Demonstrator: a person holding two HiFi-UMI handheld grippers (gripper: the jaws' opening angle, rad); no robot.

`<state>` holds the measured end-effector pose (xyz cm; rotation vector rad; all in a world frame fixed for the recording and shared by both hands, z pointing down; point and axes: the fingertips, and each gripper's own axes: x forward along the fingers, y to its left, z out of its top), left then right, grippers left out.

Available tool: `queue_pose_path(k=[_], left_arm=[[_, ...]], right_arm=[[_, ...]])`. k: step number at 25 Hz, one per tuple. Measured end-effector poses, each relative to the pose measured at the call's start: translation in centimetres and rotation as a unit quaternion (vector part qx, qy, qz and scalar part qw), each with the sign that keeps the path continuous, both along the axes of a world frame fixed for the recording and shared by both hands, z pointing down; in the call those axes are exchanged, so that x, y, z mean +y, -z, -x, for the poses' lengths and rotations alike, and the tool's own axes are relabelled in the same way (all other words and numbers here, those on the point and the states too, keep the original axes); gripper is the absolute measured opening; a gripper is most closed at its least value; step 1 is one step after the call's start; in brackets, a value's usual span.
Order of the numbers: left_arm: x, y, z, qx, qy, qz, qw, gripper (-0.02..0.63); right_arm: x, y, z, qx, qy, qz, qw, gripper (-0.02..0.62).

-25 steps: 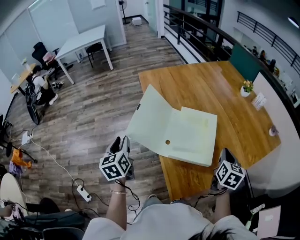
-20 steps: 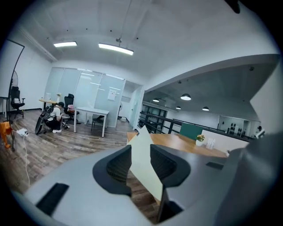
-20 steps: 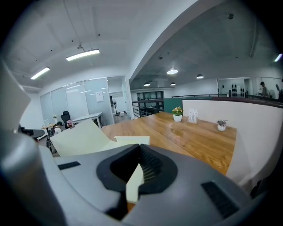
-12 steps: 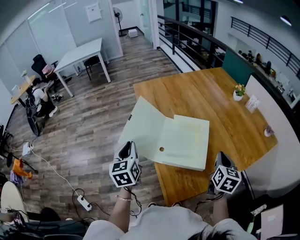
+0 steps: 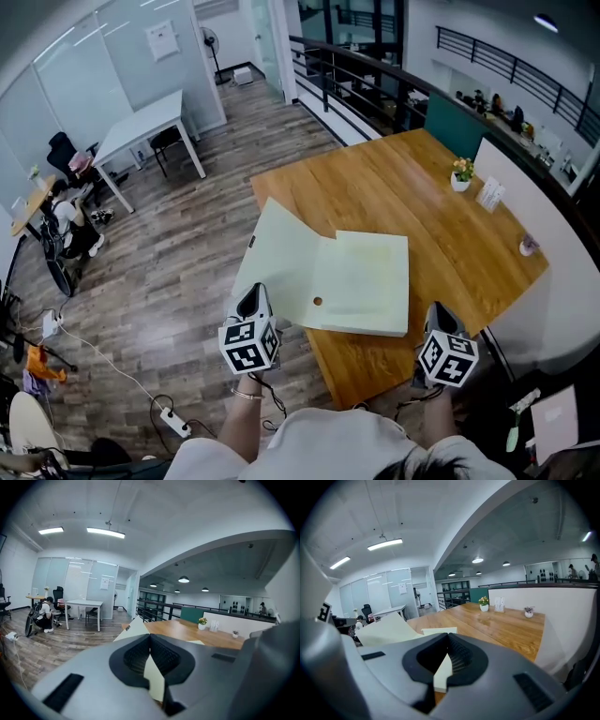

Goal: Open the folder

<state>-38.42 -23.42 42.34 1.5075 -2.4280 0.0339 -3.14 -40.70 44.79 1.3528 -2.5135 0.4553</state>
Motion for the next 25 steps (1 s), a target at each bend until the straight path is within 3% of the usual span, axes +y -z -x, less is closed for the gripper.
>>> queue_pose_path(k=[25], left_arm=[[-0.9,-0.6,0.1,0.007,-0.017,0.000,0.9998,0.002]], right_arm=[[1.0,1.5,-0.5,0.017,-0.006,-0.017,1.000,0.000]])
